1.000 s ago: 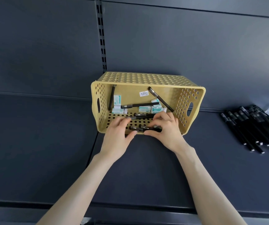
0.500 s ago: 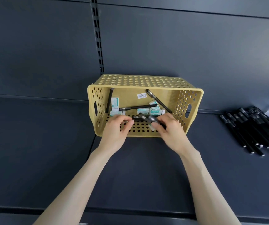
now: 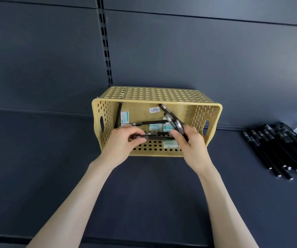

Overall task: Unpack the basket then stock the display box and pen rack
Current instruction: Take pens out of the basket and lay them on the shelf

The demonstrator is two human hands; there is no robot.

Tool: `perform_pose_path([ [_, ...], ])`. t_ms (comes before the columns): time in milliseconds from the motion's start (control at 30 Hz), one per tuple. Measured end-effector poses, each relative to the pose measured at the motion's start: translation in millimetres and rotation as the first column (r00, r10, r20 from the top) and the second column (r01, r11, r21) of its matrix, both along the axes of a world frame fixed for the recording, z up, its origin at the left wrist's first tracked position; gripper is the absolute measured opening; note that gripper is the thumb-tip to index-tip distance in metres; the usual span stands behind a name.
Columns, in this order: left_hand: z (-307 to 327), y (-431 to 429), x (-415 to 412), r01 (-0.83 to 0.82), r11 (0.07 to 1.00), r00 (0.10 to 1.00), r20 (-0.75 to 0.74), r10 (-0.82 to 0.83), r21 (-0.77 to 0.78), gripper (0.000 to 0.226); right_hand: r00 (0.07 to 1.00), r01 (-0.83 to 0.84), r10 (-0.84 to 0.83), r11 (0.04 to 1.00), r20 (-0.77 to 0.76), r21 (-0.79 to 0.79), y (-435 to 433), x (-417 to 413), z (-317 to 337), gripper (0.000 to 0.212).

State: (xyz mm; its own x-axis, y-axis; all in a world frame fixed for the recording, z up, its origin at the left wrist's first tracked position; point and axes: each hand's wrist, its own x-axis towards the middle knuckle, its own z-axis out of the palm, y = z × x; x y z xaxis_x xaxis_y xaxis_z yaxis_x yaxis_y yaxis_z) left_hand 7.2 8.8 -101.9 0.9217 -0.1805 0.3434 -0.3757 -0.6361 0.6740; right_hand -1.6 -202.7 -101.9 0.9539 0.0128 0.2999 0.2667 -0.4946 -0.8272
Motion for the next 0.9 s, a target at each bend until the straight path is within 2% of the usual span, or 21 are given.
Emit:
perform_pose_path([
  [100, 18, 7, -1, 0.042, 0.986, 0.998, -0.048, -0.050, -0.163, 0.020, 0.990, -0.095, 0.099, 0.994, -0.100, 0.047, 4, 0, 4, 0.026],
  [233, 21, -3, 2, 0.035, 0.942, 0.990, -0.115, -0.078, -0.334, 0.026, 0.947, -0.245, 0.268, 0.959, -0.178, 0.140, 6, 0, 6, 0.012],
  [367, 3, -17, 11, 0.028, 0.889, 0.971, -0.199, -0.133, -0.458, 0.043, 0.937, -0.241, 0.238, 0.970, -0.256, 0.022, -3, 0, 2, 0.023],
  [400, -3, -19, 15, 0.002, 0.913, 0.974, -0.205, -0.093, -0.409, 0.047, 0.941, -0.206, 0.209, 0.978, -0.264, 0.041, -5, 0, 2, 0.023],
  [467, -15, -21, 25, -0.059, 0.988, 0.982, -0.188, 0.032, -0.140, 0.050, 0.953, -0.136, 0.157, 0.986, -0.259, 0.099, -10, 0, 2, 0.020],
  [533, -24, -23, 32, -0.075, 0.993, 0.980, -0.177, 0.089, 0.088, 0.049, 0.958, -0.096, 0.136, 0.981, -0.252, 0.166, -13, 1, 2, 0.018],
  [600, -30, -29, 38, -0.075, 0.976, 0.982, -0.157, 0.108, 0.206, 0.043, 0.944, -0.082, 0.166, 0.955, -0.286, 0.286, -13, 2, 0, 0.015],
  [633, -30, -31, 39, -0.083, 0.971, 0.984, -0.134, 0.115, 0.225, 0.036, 0.933, -0.077, 0.183, 0.942, -0.309, 0.326, -11, 2, 0, 0.011],
  [700, -29, -32, 37, -0.091, 0.979, 0.989, -0.096, 0.110, 0.184, 0.024, 0.935, -0.071, 0.170, 0.949, -0.310, 0.306, -10, 2, -2, 0.004],
  [800, -19, -20, 27, -0.095, 0.995, 0.993, -0.068, 0.095, 0.010, 0.016, 0.979, -0.063, 0.105, 0.971, -0.177, 0.229, -11, 2, 0, 0.018],
  [900, -1, -3, 16, -0.074, 0.990, 0.997, -0.030, 0.071, -0.121, 0.015, 0.999, 0.005, 0.005, 0.975, -0.044, 0.222, -10, 3, 2, 0.010],
])
